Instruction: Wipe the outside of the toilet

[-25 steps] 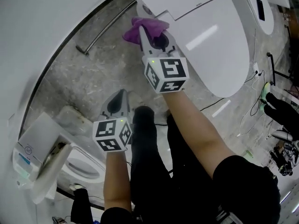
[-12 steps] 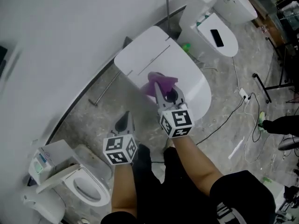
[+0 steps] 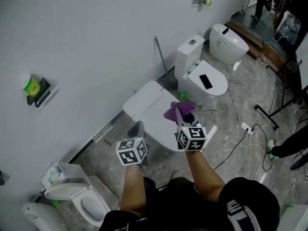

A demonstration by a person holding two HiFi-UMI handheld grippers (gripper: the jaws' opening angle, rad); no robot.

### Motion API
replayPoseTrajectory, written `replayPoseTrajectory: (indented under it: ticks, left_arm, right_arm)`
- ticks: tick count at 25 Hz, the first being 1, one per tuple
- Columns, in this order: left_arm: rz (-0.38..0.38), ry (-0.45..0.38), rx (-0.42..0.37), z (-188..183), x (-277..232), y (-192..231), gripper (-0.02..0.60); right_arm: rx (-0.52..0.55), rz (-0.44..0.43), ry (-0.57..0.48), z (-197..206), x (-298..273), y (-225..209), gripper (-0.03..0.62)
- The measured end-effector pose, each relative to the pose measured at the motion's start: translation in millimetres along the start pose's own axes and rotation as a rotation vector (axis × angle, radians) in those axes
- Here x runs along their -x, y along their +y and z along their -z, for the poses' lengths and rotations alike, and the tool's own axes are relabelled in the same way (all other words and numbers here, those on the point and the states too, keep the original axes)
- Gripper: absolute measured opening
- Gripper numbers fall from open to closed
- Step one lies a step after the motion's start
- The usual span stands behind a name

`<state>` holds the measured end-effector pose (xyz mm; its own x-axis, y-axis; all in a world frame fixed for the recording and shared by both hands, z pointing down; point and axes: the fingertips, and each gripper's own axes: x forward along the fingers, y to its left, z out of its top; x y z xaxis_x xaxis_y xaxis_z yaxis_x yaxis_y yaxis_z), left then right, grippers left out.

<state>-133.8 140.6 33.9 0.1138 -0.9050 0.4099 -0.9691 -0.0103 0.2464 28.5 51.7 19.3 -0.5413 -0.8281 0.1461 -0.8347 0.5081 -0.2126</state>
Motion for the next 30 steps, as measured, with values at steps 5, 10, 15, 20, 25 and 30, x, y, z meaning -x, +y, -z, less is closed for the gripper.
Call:
replayPoseTrajectory:
  ticks: [5,10,15,20,25,30]
  left_arm:
    - [0.007,-0.032,-0.035,-46,23,-43,0.008]
    - [0.079,-0.054,-0.078,-86,35,-76,0.008]
    - [0.092,-0.108,-0.15,-129,46,-74,0.008]
    - [0.078,-0.153,-0.164,-164,56,-51,0.008]
    - [0.072,-0.156,-0.168,-171,57,-39,0.008]
    - [0.07,-0.15,-0.169,-173,54,-30,0.008]
  right_arm:
    - [0.027,-0.056,-0.078,-80,25,7,0.084]
    - [0.039,-0.147,-0.099,-128,32,36,0.084]
    - [0.087,-0.205,-0.158,-165,32,79,0.084]
    - [0.1,-0.168,-0.19,-179,27,94,0.084]
    - [0.107,-0.157,-0.178,-178,19,99,0.084]
    - [0.122,-0.157,-0.18,-181,14,108,0.084]
